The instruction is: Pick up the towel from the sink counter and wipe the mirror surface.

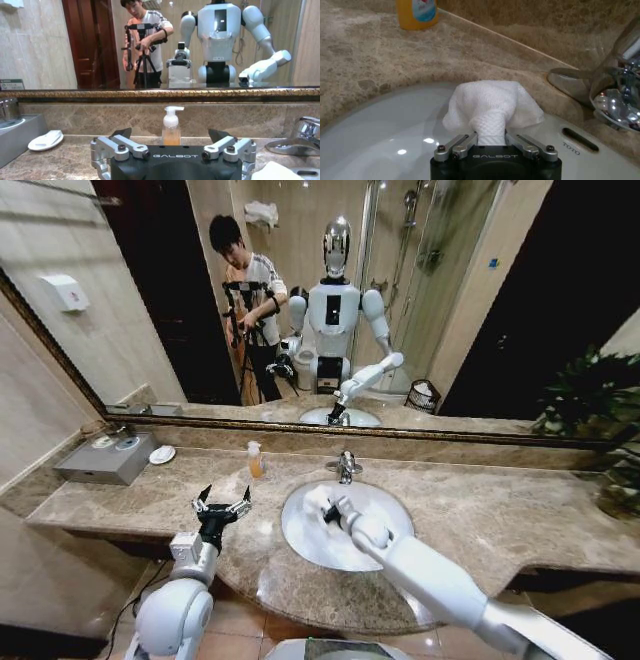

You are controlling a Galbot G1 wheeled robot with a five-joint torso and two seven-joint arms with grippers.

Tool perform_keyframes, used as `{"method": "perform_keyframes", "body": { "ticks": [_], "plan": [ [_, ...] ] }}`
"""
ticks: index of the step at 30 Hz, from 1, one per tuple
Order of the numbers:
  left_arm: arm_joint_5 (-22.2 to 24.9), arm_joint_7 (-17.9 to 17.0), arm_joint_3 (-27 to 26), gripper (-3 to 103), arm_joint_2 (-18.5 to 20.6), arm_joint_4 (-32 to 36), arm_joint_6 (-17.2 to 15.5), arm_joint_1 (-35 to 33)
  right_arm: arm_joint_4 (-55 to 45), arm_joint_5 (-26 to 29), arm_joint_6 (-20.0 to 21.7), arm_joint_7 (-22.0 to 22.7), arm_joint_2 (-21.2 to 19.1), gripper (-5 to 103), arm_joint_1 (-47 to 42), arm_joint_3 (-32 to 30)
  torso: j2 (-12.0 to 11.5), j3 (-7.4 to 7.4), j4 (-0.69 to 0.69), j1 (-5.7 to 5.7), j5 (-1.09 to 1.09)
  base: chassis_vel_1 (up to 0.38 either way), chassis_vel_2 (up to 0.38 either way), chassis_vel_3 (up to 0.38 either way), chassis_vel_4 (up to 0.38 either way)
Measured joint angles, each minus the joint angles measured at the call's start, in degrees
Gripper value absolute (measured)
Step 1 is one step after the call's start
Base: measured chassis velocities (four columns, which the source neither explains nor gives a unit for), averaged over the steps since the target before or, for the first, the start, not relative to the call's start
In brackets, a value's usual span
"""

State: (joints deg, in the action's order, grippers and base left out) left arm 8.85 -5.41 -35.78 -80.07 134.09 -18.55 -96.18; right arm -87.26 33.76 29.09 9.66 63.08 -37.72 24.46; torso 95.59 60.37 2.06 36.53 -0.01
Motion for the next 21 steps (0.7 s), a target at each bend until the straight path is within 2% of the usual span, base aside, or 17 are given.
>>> {"method": "perform_keyframes", "body": {
  "ticks": [11, 14, 18, 21],
  "plan": [
    [0.0, 0.0, 0.0, 100, 0.0, 0.0, 0.0, 0.0, -5.79, -0.71, 0.31, 0.39, -4.39, 10, -5.81, 4.44, 0.0, 0.0, -0.02, -0.01, 0.02, 0.0, 0.0, 0.0, 0.0],
    [0.0, 0.0, 0.0, 100, 0.0, 0.0, 0.0, 0.0, -8.7, -0.12, 1.09, 1.73, -6.03, 10, -7.41, 5.41, 0.0, -0.01, -0.02, -0.01, 0.0, 0.0, 0.0, 0.0, 0.0],
    [0.0, 0.0, 0.0, 100, 0.0, 0.0, 0.0, 0.0, -8.14, 0.32, 1.22, 2.34, -5.15, 10, -6.74, 5.57, 0.0, -0.01, -0.03, -0.01, -0.01, 0.0, 0.0, 0.0, 0.0],
    [0.0, 0.0, -0.01, 100, 0.0, 0.0, 0.0, 0.0, -4.24, 1.15, 1.18, 3.05, -1.2, 10, -2.75, 4.21, 0.0, 0.0, 0.03, -0.01, 0.01, 0.0, 0.0, 0.0, 0.0]
  ]
}}
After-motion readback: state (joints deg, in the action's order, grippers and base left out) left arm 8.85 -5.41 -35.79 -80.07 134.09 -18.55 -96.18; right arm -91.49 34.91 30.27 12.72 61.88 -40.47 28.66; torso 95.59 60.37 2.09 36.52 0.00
